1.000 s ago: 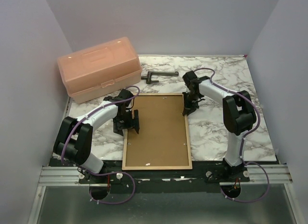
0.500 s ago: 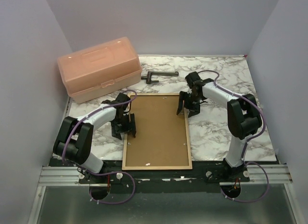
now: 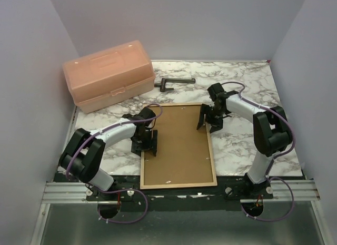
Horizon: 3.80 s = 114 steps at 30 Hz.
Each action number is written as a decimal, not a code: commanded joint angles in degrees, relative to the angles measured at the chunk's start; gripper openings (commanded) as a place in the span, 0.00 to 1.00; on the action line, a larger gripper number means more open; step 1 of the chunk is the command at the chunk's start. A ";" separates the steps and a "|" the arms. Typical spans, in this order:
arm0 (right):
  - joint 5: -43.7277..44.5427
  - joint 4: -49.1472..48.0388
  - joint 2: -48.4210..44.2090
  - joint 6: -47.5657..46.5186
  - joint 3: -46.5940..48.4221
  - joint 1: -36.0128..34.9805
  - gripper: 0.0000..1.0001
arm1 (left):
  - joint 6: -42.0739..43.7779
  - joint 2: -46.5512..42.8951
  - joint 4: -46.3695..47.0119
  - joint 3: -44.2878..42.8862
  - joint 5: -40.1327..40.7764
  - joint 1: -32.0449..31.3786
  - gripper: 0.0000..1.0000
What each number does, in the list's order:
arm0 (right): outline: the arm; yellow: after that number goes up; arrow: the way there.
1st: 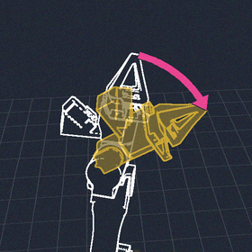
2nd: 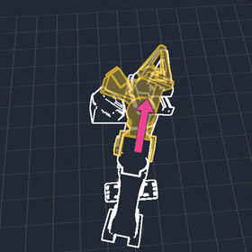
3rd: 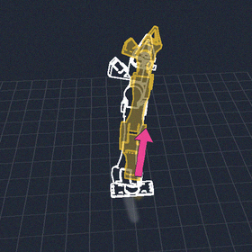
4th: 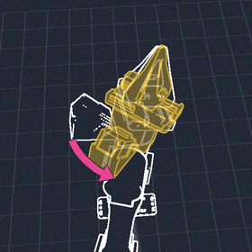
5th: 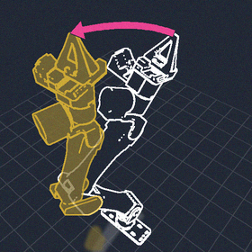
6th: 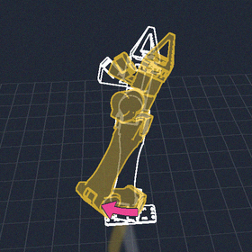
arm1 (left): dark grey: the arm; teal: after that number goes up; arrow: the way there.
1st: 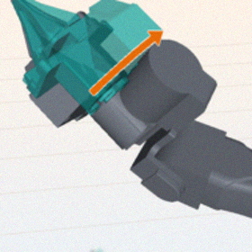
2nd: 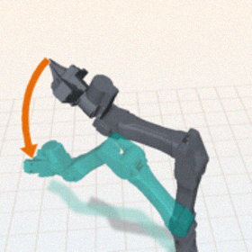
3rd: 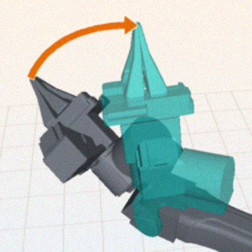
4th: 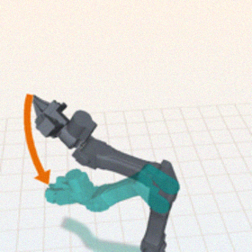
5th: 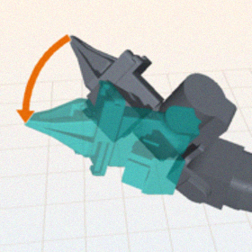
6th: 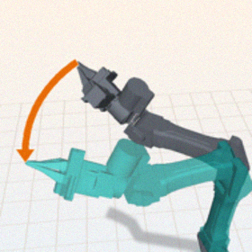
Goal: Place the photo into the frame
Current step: Move the photo frame to the center of the board, then install the photo frame at the center of the board, then adjust the photo frame at the center of the board.
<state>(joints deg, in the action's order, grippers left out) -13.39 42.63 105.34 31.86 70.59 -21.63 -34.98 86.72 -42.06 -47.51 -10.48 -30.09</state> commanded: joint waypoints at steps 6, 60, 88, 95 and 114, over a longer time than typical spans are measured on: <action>4.41 1.01 -7.68 0.40 -7.05 0.95 0.76 | -9.27 1.38 8.75 1.41 -8.44 -8.42 0.75; 3.81 -0.09 -2.42 -2.18 -6.16 1.50 0.79 | 0.79 20.53 0.40 -21.90 9.57 6.45 0.30; 4.20 2.75 -10.95 0.21 -10.05 1.50 0.91 | 1.41 6.76 -0.79 -14.61 0.96 7.85 0.78; -1.93 -0.44 -14.79 1.93 -15.64 1.51 0.91 | 0.15 1.44 5.17 -1.92 -10.43 7.77 0.78; -7.79 -1.03 3.63 0.80 6.73 -0.54 0.90 | -15.11 -5.51 16.25 10.05 -20.72 -8.02 0.72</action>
<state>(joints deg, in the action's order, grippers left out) -13.21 42.65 105.45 30.85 71.29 -20.01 -42.09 80.75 -31.97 -39.44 -24.56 -31.75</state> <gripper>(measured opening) 0.902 0.722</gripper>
